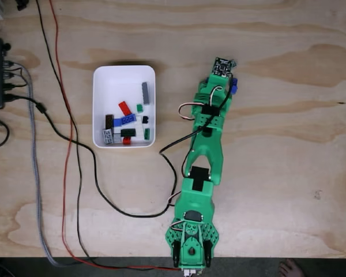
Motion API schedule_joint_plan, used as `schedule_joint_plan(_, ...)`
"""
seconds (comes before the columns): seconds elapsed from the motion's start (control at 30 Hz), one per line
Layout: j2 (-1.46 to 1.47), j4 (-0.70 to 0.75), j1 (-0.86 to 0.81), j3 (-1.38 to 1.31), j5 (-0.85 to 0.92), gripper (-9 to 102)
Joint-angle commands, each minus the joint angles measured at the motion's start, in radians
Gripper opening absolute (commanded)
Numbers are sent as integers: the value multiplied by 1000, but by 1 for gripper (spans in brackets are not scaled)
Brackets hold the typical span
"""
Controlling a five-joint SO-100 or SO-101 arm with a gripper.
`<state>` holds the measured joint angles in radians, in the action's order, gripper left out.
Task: Put all lego bricks in the bin.
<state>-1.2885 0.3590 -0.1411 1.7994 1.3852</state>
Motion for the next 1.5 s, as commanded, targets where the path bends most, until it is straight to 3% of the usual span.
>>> schedule_joint_plan(0.0,-394,120,64,52,-92,3)
schedule_joint_plan(0.13,-623,233,169,41,-156,4)
schedule_joint_plan(0.2,-689,360,299,0,-187,5)
schedule_joint_plan(0.27,-676,518,445,-104,-267,6)
schedule_joint_plan(0.43,-549,670,712,-242,-423,7)
schedule_joint_plan(0.53,-485,701,749,-256,-472,11)
schedule_joint_plan(0.7,-474,689,638,-221,-552,35)
schedule_joint_plan(0.87,-552,604,311,-189,-517,35)
schedule_joint_plan(1.0,-580,414,-48,35,-250,33)
schedule_joint_plan(1.1,-574,256,-209,262,-71,30)
schedule_joint_plan(1.2,-514,0,-265,420,-6,29)
schedule_joint_plan(1.3,-440,-129,-268,425,6,28)
schedule_joint_plan(1.47,-302,-218,-284,328,34,27)
